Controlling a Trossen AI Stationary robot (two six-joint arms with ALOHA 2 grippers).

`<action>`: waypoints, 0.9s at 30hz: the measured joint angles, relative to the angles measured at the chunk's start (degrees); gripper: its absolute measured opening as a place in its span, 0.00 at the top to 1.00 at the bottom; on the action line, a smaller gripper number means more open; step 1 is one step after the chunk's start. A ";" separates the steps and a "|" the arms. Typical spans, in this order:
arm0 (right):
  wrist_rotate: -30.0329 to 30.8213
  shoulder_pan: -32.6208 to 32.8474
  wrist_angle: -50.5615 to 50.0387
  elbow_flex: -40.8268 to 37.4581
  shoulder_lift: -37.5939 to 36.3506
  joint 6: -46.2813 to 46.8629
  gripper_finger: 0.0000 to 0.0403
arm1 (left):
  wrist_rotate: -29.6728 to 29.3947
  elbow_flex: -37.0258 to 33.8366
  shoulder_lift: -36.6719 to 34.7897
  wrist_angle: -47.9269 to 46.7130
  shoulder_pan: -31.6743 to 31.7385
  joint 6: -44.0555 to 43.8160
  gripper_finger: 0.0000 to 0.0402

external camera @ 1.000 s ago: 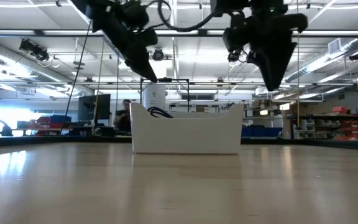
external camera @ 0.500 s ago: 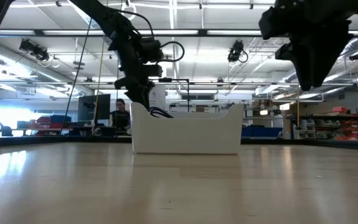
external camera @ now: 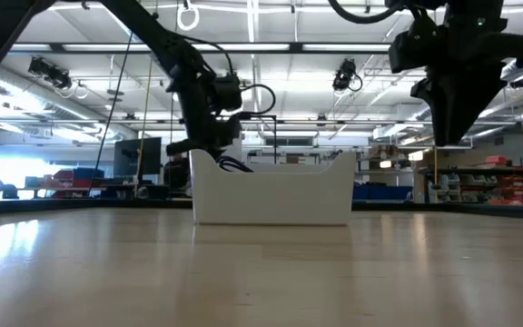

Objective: Pick and place USB-C Cables
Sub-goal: Put the white charger cable into the white bin

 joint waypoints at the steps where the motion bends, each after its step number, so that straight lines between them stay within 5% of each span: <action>1: 0.00 -0.10 0.20 0.00 -0.02 0.00 0.63 | -0.02 0.00 0.48 0.21 0.01 0.02 0.71; 27: -0.70 0.03 3.87 -0.02 0.04 1.99 0.63 | -0.41 -0.02 4.30 5.08 1.72 -1.95 0.64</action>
